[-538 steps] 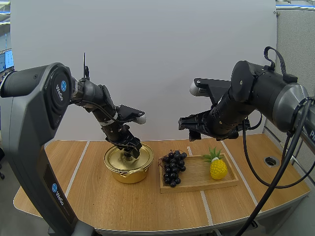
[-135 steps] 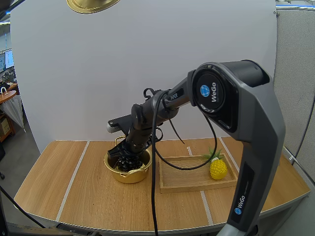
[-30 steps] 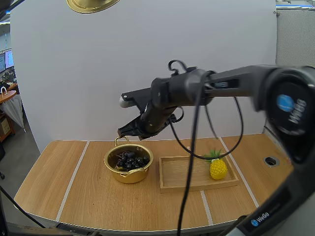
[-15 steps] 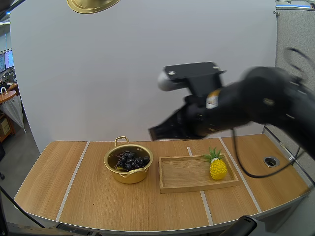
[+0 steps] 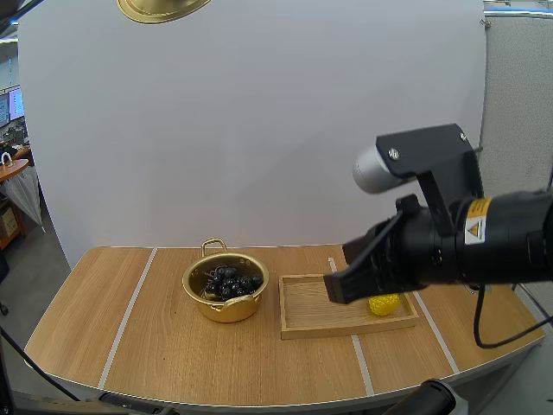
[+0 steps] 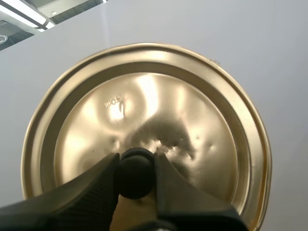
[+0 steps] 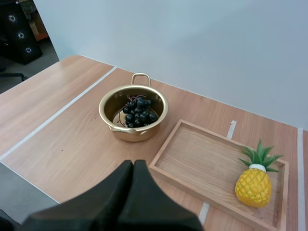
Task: Open the pot, put the grape inside, and close it
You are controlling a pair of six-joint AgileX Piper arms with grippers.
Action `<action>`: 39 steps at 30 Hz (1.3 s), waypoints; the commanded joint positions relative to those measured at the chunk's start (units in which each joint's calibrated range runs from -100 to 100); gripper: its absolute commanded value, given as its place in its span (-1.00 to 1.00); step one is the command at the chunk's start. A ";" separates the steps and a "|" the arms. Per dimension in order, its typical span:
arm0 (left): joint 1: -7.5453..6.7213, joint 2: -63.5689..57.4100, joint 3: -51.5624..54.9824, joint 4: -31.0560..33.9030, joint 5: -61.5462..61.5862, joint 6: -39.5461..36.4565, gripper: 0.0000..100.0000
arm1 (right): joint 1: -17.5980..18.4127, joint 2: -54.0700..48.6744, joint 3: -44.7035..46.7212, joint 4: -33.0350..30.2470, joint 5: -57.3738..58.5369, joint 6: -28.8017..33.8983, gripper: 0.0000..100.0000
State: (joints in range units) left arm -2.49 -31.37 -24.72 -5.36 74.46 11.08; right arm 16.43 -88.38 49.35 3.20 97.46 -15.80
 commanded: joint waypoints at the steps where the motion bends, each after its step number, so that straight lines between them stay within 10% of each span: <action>1: -0.17 -0.68 -0.43 -0.28 5.90 -0.40 -1.00 | -0.82 -1.25 0.57 1.26 0.50 -1.35 -1.00; 7: -0.17 -0.69 0.47 -0.40 25.54 0.01 -1.00 | -1.64 -2.90 0.61 2.93 0.85 -2.95 -1.00; 39: -0.17 8.28 51.16 -10.80 11.88 18.01 -1.00 | -2.61 -2.96 0.61 3.44 1.49 -3.86 -1.00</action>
State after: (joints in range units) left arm -2.49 -25.36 25.70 -13.56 89.36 28.01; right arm 14.04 -90.85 49.89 6.82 98.72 -19.13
